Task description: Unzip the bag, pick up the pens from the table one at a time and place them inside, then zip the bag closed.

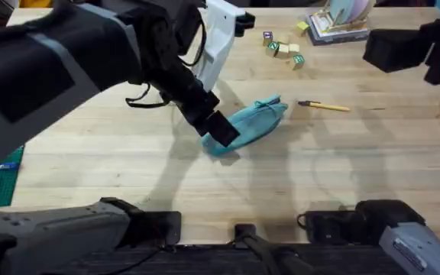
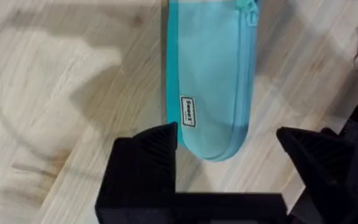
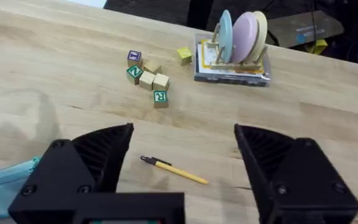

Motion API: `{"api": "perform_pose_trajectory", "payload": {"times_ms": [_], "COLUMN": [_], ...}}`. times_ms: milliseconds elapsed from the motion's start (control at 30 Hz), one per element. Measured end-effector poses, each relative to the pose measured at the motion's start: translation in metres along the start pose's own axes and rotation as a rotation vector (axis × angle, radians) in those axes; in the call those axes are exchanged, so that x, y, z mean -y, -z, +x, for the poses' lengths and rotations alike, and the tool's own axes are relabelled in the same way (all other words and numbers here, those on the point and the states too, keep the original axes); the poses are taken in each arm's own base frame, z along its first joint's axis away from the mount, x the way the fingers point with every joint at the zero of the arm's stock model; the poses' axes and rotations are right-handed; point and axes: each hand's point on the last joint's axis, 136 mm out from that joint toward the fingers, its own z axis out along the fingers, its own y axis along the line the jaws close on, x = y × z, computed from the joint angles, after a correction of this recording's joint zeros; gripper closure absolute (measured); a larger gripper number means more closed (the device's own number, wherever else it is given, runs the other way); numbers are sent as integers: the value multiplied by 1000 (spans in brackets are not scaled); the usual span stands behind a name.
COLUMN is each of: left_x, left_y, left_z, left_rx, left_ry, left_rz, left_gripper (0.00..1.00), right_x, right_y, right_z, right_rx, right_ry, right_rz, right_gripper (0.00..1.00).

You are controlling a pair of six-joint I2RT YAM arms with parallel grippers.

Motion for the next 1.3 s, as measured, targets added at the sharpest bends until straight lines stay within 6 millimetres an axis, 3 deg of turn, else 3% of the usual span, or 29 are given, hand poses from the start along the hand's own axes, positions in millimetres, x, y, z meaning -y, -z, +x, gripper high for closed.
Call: {"api": "perform_pose_trajectory", "payload": {"times_ms": [300,567,800,867,933,1000,1300], "left_x": [6,-3,-3,-3,-4,-5,-6], "left_y": [-10,-18,-21,-21,-21,-21,-22], "left_z": [6,10,15,15,14,14,12], "left_rx": [-43,-44,-55,-55,-53,-51,-45], "left_ry": [-17,-18,-9,-5,-11,-11,-14], "left_rz": [-6,-43,-42,-41,-47,-49,-54], "left_gripper": [11,109,477,654,912,951,955], "right_x": [0,0,0,0,0,0,-5], "right_y": [0,0,0,0,0,0,0], "right_z": [0,0,0,0,0,0,-1], "right_rx": [0,0,0,0,0,0,4], "right_ry": [0,0,0,0,0,0,-62], "right_rz": [0,0,0,0,0,0,-31], "right_gripper": [3,3,4,4,5,5,4]}}
